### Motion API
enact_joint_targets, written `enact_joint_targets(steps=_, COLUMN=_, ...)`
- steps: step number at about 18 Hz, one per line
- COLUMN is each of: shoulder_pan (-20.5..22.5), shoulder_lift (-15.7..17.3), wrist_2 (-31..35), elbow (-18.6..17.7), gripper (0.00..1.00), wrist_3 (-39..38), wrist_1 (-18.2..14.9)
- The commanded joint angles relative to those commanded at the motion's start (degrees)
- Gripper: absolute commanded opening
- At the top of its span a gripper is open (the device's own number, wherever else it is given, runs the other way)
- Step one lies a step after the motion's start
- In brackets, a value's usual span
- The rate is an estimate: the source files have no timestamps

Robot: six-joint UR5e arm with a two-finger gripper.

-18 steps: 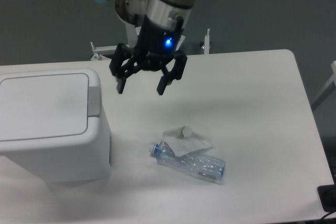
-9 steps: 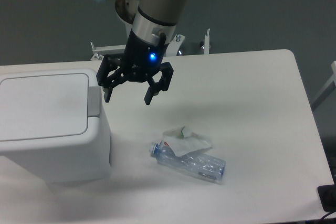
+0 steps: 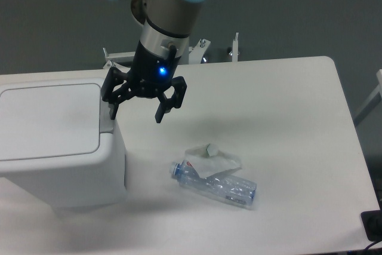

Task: Open the trash can
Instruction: 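Hook the gripper finger under the lid edge and lift the lid open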

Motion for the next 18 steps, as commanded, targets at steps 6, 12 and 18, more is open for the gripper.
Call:
enact_joint_targets(steps=6, shoulder_pan=-0.09, shoulder_lift=0.00, wrist_2=0.00, elbow=-0.62, gripper=1.00, wrist_3=0.00, wrist_1=0.09)
enact_joint_targets(steps=12, shoulder_pan=-0.18, shoulder_lift=-0.09, wrist_2=0.00, elbow=-0.70, gripper=1.00, wrist_3=0.00, wrist_1=0.09)
enact_joint_targets(steps=18, shoulder_pan=-0.26, shoulder_lift=0.00, wrist_2=0.00, elbow=-1.67, gripper=1.00, wrist_3=0.00, wrist_1=1.40)
